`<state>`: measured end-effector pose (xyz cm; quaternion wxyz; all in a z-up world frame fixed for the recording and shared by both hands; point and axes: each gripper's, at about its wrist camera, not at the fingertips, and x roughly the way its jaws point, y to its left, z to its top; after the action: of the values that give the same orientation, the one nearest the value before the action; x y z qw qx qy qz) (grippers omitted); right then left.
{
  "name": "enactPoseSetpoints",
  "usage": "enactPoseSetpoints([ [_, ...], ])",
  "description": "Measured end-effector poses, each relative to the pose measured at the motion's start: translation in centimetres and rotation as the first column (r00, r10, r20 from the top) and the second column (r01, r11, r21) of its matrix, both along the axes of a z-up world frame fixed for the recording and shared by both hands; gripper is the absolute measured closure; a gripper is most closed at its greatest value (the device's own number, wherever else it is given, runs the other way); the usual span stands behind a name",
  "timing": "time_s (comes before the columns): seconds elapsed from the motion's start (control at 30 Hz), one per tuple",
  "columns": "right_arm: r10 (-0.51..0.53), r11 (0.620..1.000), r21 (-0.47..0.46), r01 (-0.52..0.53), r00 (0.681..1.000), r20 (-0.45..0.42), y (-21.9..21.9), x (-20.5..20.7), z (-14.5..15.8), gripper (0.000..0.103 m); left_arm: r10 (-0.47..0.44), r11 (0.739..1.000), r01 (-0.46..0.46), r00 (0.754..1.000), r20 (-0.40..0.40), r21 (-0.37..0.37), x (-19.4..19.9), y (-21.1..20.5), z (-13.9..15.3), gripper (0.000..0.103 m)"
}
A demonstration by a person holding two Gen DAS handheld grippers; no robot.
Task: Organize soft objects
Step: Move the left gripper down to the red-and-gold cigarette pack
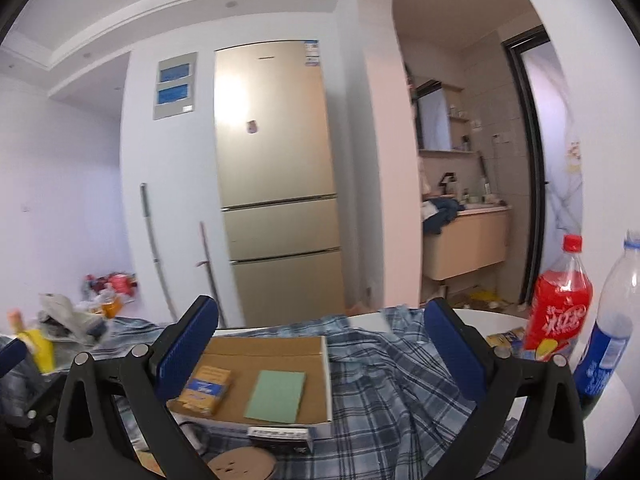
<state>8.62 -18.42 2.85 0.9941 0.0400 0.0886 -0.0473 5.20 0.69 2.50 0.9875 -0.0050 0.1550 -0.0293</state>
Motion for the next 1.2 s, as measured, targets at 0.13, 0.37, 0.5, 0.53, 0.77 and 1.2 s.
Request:
enactPoseSetpoints([
  [0.13, 0.039, 0.998, -0.045, -0.043, 0.996, -0.074, 0.6, 1.2, -1.6, 0.000, 0.006, 1.000, -0.009, 0.995, -0.097, -0.028, 1.7, 0.4, -2.2, 0.000],
  [0.37, 0.052, 0.996, -0.061, -0.062, 0.986, -0.156, 0.9, 2.4, -3.7, 0.000, -0.036, 0.999, 0.040, 0.965, -0.258, 0.010, 3.7, -1.2, -5.5, 0.000],
  [0.5, 0.071, 0.997, -0.023, -0.079, 0.969, -0.236, 1.0, 3.5, -4.7, 0.000, -0.043, 0.998, 0.052, 0.957, -0.287, 0.022, 4.2, -1.6, -6.0, 0.000],
  [0.53, 0.075, 0.997, -0.015, -0.082, 0.965, -0.252, 0.9, 3.7, -4.9, 0.000, -0.045, 0.998, 0.055, 0.951, -0.306, 0.025, 4.4, -1.7, -6.3, 0.000],
  [0.77, 0.139, 0.990, 0.024, -0.140, 0.916, -0.376, 1.0, 4.7, -5.8, 0.000, -0.104, 0.991, 0.131, 0.893, -0.438, 0.032, 5.6, -2.9, -7.8, 0.000],
  [1.2, 0.180, 0.984, 0.092, -0.155, 0.884, -0.431, 0.9, 5.5, -6.5, 0.000, -0.138, 0.976, 0.210, 0.801, -0.583, 0.056, 7.4, -4.9, -10.5, 0.000],
])
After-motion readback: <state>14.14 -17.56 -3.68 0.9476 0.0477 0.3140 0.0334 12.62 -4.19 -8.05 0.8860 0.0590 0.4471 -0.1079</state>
